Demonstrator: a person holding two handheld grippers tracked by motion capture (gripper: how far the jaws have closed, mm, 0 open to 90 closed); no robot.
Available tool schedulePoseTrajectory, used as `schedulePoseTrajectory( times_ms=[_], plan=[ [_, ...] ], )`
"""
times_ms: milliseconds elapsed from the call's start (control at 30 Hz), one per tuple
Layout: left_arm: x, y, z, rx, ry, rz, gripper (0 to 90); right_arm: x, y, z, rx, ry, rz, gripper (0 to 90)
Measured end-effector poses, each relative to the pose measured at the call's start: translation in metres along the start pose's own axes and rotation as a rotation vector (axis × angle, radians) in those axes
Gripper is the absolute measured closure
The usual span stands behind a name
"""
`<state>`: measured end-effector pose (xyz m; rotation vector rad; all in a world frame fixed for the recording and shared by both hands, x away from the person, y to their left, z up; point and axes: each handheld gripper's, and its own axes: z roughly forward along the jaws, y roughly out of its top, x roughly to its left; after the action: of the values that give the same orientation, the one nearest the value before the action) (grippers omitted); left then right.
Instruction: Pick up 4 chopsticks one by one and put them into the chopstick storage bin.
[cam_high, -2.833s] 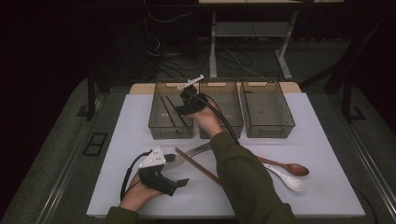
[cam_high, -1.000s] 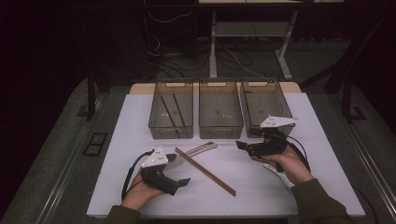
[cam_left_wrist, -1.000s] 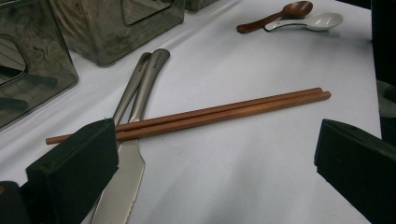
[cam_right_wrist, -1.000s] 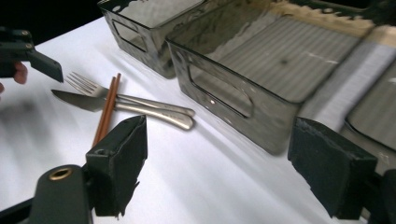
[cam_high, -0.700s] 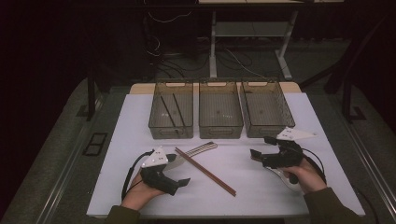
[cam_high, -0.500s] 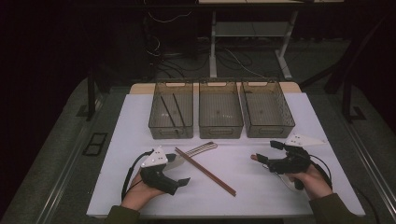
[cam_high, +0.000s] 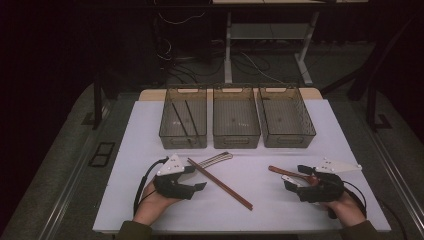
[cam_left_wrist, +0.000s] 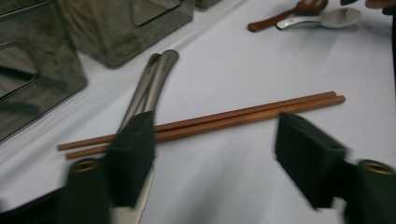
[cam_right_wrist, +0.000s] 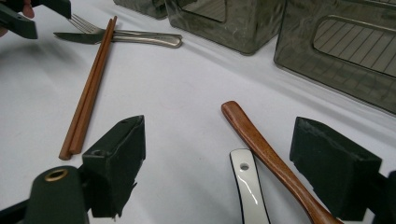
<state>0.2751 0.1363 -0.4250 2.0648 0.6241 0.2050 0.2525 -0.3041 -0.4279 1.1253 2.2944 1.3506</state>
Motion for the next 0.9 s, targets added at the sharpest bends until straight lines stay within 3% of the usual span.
schedulePoseTrajectory(
  times_ms=[200, 400, 667, 900],
  plan=[
    [-0.010, 0.006, 0.015, 0.049, -0.085, 0.028, 66.9, -0.001, 0.001, 0.002, 0.001, -0.008, -0.002, 17.9],
    [-0.020, 0.012, 0.032, 0.092, -0.173, 0.054, 85.2, -0.001, 0.000, 0.002, 0.004, -0.013, -0.008, 17.9],
    [-0.046, 0.018, 0.062, 0.138, -0.257, 0.113, 89.1, 0.000, 0.000, 0.003, 0.009, -0.022, -0.032, 17.9],
    [-0.067, 0.023, 0.088, 0.180, -0.301, 0.159, 89.1, -0.001, 0.000, 0.003, 0.011, -0.026, -0.036, 17.9]
  ],
)
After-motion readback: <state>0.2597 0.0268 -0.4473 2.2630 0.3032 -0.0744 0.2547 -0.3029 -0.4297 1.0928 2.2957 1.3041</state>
